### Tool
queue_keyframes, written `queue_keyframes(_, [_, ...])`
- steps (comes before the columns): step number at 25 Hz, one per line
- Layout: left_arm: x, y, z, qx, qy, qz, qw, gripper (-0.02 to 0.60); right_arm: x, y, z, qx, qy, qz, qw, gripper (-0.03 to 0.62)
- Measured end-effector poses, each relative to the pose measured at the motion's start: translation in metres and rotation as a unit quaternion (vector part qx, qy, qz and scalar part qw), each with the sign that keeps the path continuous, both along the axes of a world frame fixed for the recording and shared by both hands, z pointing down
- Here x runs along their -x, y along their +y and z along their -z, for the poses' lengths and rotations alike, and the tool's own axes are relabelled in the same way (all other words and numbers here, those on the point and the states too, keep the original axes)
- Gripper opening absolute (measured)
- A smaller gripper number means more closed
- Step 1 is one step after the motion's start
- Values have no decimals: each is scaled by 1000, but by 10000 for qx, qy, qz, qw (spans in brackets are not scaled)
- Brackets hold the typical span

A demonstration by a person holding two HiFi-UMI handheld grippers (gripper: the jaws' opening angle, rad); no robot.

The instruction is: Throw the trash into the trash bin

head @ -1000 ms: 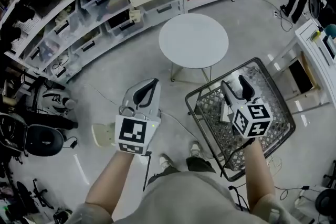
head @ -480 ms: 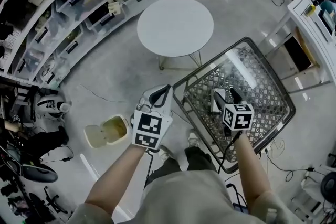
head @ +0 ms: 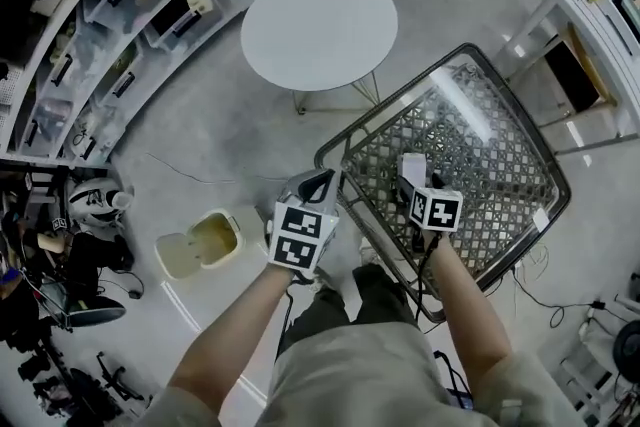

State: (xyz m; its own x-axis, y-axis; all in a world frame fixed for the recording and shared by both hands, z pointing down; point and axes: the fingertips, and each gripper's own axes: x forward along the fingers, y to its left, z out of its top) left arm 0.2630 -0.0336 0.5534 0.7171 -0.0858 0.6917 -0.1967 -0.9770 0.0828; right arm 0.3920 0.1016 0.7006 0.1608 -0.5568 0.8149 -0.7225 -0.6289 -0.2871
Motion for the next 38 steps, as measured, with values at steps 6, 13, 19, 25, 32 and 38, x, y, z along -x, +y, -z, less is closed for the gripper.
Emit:
queue_keyframes(6, [10,5,-38,250,-393,158,9988,2,5,8,-38,495,-127,23,9987,400])
queue_keyframes(13, [30,0,-52,315,-574,283,9975,2,5,11,-51,720,-201,46,9972,308])
queue_keyframes(19, [42,-4,-54,332,-558,388,9971,2,3,5,-42,573,-242,-105,9980,291])
queue_keyframes(25, [57,-20,-22,195,-280,633,9974,2,1,-17,9,49,-139,-54,9999,291])
queue_keyframes(32, [98,-61,40,-198,211,1062,9939,2,18,-63,103,-827,84,194,9964,291])
queue_keyframes(38, [146,-94,105,-431,716,1608,9834,2,59,-116,187,-1467,335,878,9847,291])
